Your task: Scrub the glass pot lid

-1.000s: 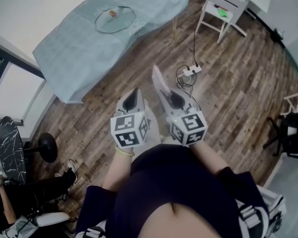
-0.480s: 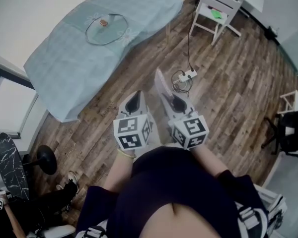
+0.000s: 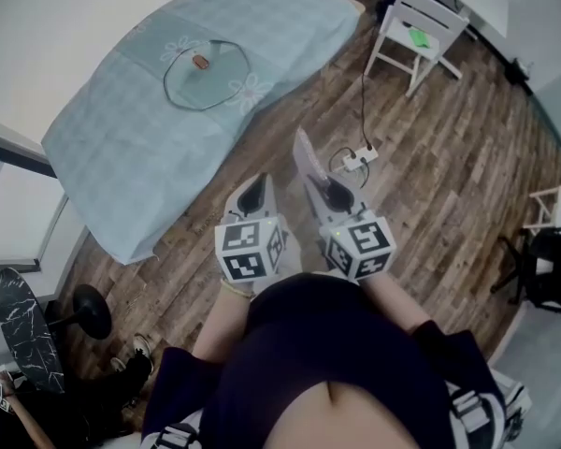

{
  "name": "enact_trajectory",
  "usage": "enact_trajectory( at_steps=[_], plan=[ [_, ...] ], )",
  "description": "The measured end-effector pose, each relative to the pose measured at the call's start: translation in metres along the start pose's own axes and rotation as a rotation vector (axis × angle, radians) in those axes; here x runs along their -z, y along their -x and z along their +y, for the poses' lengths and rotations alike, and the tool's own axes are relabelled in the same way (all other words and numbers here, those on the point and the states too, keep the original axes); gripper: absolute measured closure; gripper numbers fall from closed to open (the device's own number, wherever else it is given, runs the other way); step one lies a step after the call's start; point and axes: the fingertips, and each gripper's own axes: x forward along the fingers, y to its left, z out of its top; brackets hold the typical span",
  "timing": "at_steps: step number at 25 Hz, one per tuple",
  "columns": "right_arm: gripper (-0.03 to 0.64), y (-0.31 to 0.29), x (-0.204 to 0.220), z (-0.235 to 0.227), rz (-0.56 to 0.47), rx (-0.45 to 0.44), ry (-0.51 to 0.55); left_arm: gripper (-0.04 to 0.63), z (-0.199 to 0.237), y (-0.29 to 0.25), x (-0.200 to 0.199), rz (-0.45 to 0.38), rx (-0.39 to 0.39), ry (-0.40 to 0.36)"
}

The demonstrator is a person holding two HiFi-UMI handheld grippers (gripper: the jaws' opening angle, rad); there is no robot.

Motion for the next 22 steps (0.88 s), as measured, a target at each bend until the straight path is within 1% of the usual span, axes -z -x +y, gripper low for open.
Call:
enact_trajectory(
  at_steps=[9,14,18,22],
  plan=[
    [0.537,-0.083,-0.033,-0.011,0.022,-0.010,0.008,0.594,0.056,-0.056,-0.045,0.008,-0.011,0.033],
    [0.537,-0.124,-0.048,-0.019,0.024,0.001,0.010,0.594,0.085,-0.084,-0.065,0.008,-0.012,0.051],
    [0.537,-0.153,-0.059,-0.027,0.014,0.018,0.006,0.594,0.103,-0.106,-0.079,0.013,-0.002,0.052],
    [0.537,-0.177,-0.071,-0.039,-0.005,0.031,0.002,0.594,0.114,-0.129,-0.091,0.010,0.005,0.035]
  ],
)
